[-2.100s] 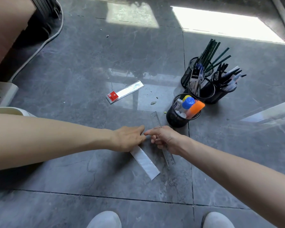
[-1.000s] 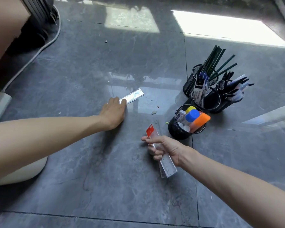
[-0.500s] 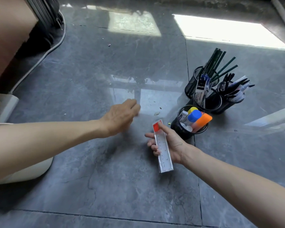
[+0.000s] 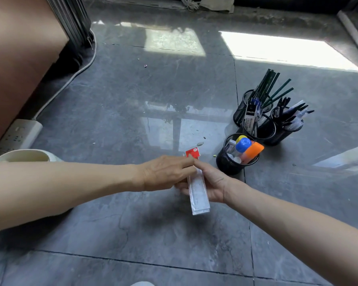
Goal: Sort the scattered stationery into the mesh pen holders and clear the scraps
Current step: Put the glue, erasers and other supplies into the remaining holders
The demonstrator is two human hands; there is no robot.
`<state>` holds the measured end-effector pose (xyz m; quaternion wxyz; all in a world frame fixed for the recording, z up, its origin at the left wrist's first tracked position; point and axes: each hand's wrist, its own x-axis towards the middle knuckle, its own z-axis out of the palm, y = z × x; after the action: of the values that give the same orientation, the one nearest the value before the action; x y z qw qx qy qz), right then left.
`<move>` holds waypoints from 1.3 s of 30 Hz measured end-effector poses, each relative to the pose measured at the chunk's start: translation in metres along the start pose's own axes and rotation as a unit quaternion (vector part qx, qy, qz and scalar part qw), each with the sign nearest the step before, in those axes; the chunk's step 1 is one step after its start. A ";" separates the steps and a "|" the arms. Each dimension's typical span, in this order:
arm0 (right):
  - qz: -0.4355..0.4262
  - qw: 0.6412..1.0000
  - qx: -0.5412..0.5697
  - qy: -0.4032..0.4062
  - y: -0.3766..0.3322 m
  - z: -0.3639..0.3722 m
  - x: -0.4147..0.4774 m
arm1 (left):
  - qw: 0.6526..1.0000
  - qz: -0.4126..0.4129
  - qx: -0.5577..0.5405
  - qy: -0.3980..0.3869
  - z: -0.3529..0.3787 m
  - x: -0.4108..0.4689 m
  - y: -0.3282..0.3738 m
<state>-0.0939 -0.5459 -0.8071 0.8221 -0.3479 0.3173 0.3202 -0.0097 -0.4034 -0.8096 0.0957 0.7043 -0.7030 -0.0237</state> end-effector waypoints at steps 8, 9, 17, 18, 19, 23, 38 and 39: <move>-0.064 0.972 -0.209 0.086 0.006 -0.010 -0.012 | 0.869 -0.391 -0.302 0.027 -0.015 0.016 0.001; -0.071 0.968 -0.230 0.077 0.007 -0.007 -0.014 | 0.842 -0.394 -0.368 -0.011 -0.022 0.022 -0.001; -0.161 0.931 -0.310 0.103 -0.013 0.005 -0.043 | 0.792 -0.327 -0.514 -0.042 -0.068 0.053 -0.008; -0.169 0.927 -0.317 0.103 -0.018 0.007 -0.051 | 0.783 -0.322 -0.530 -0.041 -0.075 0.057 -0.008; -0.185 0.922 -0.323 0.107 -0.027 0.008 -0.060 | 0.780 -0.311 -0.541 -0.038 -0.083 0.064 -0.010; -0.237 0.904 -0.337 0.114 -0.061 0.014 -0.083 | 0.773 -0.289 -0.565 0.020 -0.108 0.083 -0.018; -0.386 0.826 -0.329 0.246 -0.110 -0.025 -0.107 | 0.776 -0.340 -0.519 0.110 -0.127 0.125 -0.037; -0.389 0.816 -0.327 0.276 -0.111 -0.030 -0.106 | 0.778 -0.348 -0.508 0.124 -0.126 0.126 -0.039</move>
<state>-0.0827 -0.6633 -0.7043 0.5936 -0.7645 0.2461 -0.0511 0.0513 -0.5163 -0.6797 0.5109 0.7470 -0.2786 -0.3214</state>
